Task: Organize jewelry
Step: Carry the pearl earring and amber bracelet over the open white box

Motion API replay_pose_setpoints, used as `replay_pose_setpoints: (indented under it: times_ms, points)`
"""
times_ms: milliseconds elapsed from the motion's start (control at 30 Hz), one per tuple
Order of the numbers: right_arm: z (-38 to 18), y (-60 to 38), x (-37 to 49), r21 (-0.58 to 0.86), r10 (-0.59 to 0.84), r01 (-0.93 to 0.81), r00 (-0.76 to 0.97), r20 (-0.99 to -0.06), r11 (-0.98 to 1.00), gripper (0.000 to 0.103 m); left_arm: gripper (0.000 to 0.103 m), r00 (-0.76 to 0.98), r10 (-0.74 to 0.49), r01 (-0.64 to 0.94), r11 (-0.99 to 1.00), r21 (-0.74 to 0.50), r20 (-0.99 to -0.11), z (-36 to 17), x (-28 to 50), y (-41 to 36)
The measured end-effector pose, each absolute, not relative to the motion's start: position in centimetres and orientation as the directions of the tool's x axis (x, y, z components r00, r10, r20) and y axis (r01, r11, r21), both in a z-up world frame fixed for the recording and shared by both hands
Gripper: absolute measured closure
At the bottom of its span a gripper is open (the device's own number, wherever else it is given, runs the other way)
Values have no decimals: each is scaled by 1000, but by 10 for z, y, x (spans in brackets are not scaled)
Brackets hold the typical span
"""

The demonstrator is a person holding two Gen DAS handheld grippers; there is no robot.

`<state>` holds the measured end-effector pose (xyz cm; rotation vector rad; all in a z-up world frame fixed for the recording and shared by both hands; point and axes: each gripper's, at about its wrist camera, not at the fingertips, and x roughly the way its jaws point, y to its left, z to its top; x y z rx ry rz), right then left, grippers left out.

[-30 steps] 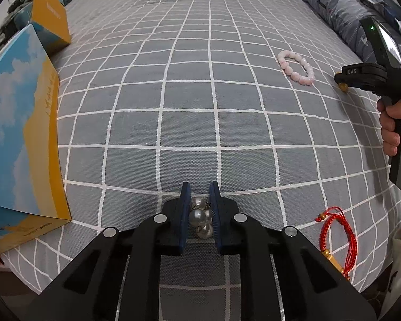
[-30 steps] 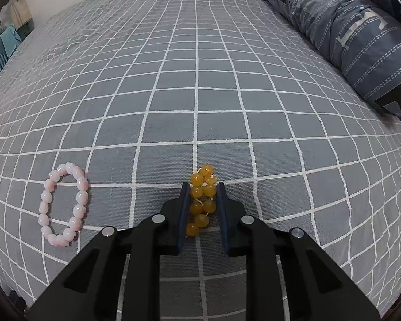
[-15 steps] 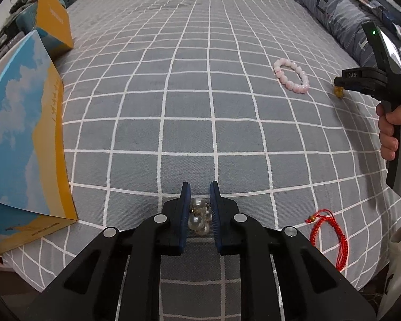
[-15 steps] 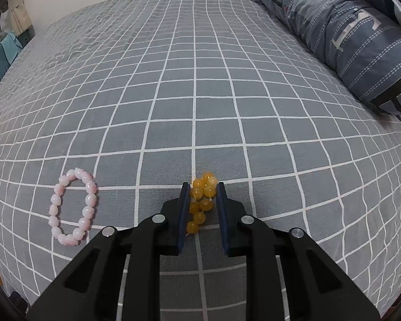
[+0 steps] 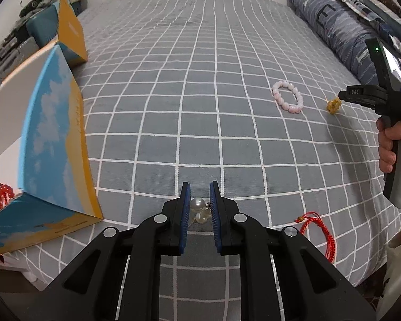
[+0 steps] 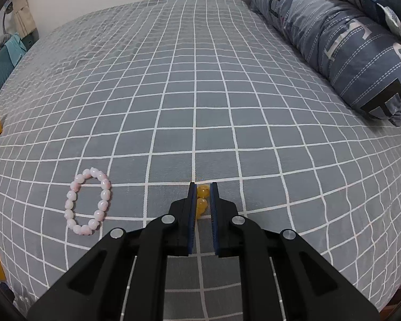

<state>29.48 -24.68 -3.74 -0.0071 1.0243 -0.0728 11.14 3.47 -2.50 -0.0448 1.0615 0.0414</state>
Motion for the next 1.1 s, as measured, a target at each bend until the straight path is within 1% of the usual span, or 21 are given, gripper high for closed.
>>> replay_pose_setpoints:
  times_ms: [433,600,767,900,1100]
  points:
    - [-9,-240,280,-27,-45,40,562,-826,999,94,89,533,19,-71,997,-22,-846,2,107,39]
    - [6,-233,268,-32,-41,26,589,-807,999,94,89,553,32,-99,995,-28,-833,17,113,51]
    - [27,-222,252,-28,-22,0,623,-782,1000,94,89,577,31,-136,989,-59,-816,37,119,71]
    - [42,-209,242,-27,-6,-22,645,-764,999,94,89,594,47,-159,985,-60,-803,53,122,86]
    - [61,-184,225,-30,25,-68,676,-737,997,94,88,633,97,-189,982,-31,-768,79,119,105]
